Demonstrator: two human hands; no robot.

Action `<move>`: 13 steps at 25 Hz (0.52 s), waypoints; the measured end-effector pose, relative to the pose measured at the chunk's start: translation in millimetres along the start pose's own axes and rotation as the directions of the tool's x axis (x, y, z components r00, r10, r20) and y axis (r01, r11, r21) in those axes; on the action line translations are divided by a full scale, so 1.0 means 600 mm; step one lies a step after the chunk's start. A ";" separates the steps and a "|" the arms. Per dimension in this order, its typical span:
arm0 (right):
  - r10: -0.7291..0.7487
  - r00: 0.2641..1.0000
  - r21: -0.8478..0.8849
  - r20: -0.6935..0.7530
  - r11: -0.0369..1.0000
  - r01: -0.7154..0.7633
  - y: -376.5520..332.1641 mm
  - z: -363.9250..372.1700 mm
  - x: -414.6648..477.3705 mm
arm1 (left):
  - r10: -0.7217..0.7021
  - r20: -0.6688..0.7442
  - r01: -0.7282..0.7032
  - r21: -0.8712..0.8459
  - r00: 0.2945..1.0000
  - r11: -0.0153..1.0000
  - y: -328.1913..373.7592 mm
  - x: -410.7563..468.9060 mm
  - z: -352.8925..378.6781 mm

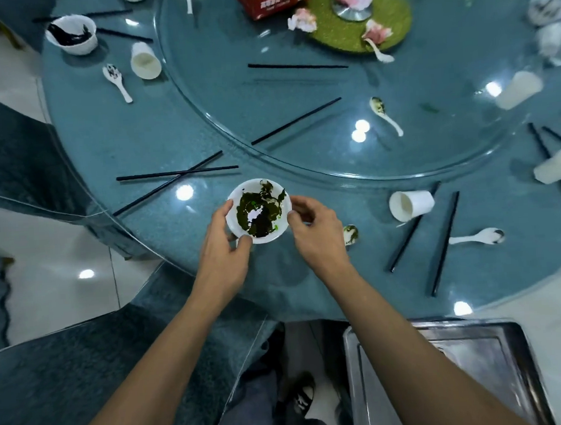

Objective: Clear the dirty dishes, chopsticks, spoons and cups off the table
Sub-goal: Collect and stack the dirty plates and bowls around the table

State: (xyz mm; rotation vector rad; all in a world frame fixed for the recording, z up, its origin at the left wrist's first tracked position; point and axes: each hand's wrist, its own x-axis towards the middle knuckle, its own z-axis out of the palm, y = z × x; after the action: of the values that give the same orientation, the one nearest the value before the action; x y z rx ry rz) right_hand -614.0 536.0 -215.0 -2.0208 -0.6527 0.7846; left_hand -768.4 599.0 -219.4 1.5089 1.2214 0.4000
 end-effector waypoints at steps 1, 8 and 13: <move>0.011 0.999 0.032 -0.041 0.999 -0.010 0.010 -0.018 -0.018 | 0.008 0.019 -0.008 -0.005 1.000 1.000 0.006 -0.019 0.011; 0.082 0.973 0.160 -0.216 0.986 -0.047 0.068 -0.122 -0.145 | 0.072 0.121 -0.074 0.012 0.990 0.997 0.037 -0.143 0.077; 0.116 0.943 0.208 -0.313 0.977 -0.051 0.103 -0.197 -0.238 | 0.127 0.214 -0.135 0.022 0.969 0.991 0.059 -0.229 0.133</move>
State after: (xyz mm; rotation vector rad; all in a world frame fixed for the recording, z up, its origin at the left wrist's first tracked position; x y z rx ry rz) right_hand -613.7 344.6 -174.5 -1.9440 -0.2888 0.5235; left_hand -746.2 446.4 -168.0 1.6243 0.9695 0.2966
